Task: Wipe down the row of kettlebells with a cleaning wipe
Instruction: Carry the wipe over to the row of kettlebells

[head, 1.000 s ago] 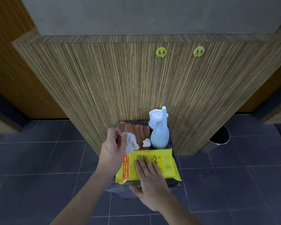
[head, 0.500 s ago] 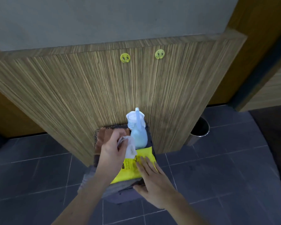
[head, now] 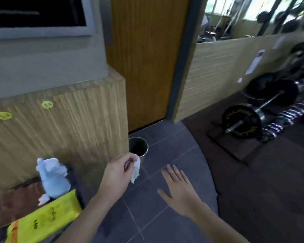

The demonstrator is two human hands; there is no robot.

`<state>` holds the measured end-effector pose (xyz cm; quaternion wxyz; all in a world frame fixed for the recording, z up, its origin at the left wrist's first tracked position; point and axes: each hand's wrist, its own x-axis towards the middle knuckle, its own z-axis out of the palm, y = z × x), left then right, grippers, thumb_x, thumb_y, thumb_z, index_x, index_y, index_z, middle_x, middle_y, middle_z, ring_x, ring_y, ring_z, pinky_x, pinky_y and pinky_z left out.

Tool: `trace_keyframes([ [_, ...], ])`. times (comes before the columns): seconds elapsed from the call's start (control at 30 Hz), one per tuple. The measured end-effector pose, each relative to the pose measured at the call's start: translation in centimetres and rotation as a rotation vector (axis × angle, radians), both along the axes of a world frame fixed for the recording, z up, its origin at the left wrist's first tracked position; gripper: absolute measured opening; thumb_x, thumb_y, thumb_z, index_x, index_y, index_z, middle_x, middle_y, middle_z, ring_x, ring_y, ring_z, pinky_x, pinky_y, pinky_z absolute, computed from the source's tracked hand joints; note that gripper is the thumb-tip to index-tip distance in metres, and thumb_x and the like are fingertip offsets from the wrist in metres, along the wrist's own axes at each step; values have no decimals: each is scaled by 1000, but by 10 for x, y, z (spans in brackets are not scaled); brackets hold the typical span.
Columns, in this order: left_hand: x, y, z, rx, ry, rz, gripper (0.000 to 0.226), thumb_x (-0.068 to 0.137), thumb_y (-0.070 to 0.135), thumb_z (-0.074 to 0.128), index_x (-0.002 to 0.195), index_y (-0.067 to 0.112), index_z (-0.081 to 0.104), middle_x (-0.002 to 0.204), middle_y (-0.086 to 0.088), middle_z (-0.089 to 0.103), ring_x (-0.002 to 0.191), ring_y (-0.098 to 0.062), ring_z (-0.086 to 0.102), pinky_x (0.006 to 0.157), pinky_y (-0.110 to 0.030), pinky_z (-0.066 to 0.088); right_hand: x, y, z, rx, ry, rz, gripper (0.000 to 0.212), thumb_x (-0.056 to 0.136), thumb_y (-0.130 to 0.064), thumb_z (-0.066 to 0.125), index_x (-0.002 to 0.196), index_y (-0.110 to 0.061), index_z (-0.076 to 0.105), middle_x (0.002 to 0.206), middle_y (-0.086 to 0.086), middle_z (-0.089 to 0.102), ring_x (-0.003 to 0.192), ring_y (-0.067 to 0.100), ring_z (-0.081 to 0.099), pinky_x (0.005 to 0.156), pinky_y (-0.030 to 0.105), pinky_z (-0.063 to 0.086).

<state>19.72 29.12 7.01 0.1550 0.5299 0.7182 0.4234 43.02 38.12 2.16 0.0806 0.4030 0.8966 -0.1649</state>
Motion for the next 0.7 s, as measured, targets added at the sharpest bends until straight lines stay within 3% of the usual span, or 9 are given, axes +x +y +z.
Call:
trace_keyframes([
  [0.1,76,40,32,-53,-68,-147,26,97,16,70,117,34,68,112,22,66,103,0,64,88,-17,53,72,25,49,73,55,-115,94,92,-79,3,168,-25,9,177,0,-1,164,21,-7,132,38,-2],
  [0.17,126,66,51,-68,-46,-209,37,93,24,76,123,39,62,122,24,60,112,-3,61,95,-27,55,124,40,81,105,69,-175,87,96,-74,12,168,-25,14,177,0,6,164,21,-2,132,38,1],
  [0.27,200,97,81,-89,9,-310,46,91,25,73,125,48,52,127,28,54,117,-1,58,96,-34,56,205,57,124,151,85,-269,93,89,-75,9,167,-25,19,177,0,12,164,21,2,132,40,4],
  [0.37,274,122,113,-62,41,-410,40,97,15,63,122,46,55,123,26,58,112,4,59,91,-21,51,288,64,158,203,82,-355,97,86,-75,6,166,-23,22,176,2,15,164,23,3,133,40,5],
  [0.43,323,136,133,-68,28,-448,33,99,13,56,114,42,60,110,23,66,100,6,63,77,-12,48,341,65,179,232,97,-428,91,90,-73,11,166,-23,23,176,3,18,164,25,4,133,41,5],
  [0.53,390,154,161,-70,3,-521,23,102,20,57,110,40,67,93,15,73,83,-2,68,61,-19,50,416,65,205,271,99,-535,76,104,-64,33,166,-22,23,175,4,17,164,26,3,133,43,5],
  [0.6,430,168,174,-45,-5,-567,17,103,26,61,109,39,71,91,14,75,81,-6,70,68,-31,55,462,65,218,290,94,-597,75,105,-61,38,166,-23,21,176,4,17,164,26,4,133,44,6],
  [0.7,486,193,191,-38,-9,-649,13,99,25,66,98,35,74,89,16,75,85,-4,69,76,-32,56,520,71,233,332,65,-676,75,105,-61,40,166,-23,20,175,4,18,164,26,5,133,44,7],
])
